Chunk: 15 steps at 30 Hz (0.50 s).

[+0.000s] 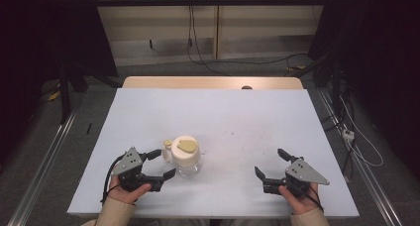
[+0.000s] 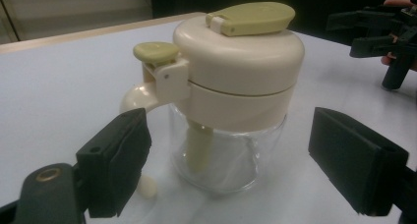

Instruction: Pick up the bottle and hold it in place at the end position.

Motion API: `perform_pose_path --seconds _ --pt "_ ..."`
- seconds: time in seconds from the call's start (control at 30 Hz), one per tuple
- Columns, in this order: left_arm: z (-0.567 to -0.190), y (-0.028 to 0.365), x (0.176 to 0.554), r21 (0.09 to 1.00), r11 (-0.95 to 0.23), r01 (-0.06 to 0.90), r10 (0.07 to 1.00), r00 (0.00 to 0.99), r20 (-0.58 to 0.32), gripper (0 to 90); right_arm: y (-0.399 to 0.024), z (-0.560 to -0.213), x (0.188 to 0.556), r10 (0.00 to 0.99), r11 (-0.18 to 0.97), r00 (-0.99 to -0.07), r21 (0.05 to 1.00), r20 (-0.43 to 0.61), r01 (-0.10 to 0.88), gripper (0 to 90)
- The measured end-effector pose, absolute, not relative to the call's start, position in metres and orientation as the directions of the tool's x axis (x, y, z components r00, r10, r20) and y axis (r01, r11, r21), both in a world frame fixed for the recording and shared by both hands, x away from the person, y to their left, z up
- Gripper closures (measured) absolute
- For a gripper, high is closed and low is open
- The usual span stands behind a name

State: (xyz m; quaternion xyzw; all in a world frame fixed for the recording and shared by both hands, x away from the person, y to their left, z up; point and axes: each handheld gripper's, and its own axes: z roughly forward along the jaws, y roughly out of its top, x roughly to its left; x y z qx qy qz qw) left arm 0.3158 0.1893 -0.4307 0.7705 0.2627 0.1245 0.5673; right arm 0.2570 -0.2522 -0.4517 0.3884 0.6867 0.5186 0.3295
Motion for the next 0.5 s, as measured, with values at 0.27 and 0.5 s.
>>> perform_pose_path --seconds 0.27,0.5 --pt "-0.434 0.18 0.315 0.925 -0.245 0.292 0.555 0.824 -0.113 14.6 -0.251 -0.451 0.257 0.873 0.166 -0.485 0.968 -0.055 0.188 3.5" --pt "-0.436 0.17 0.316 0.917 -0.256 0.305 0.576 0.81 -0.109 11.9 -0.252 -0.451 0.257 0.872 0.166 -0.487 0.968 -0.055 0.189 3.7"
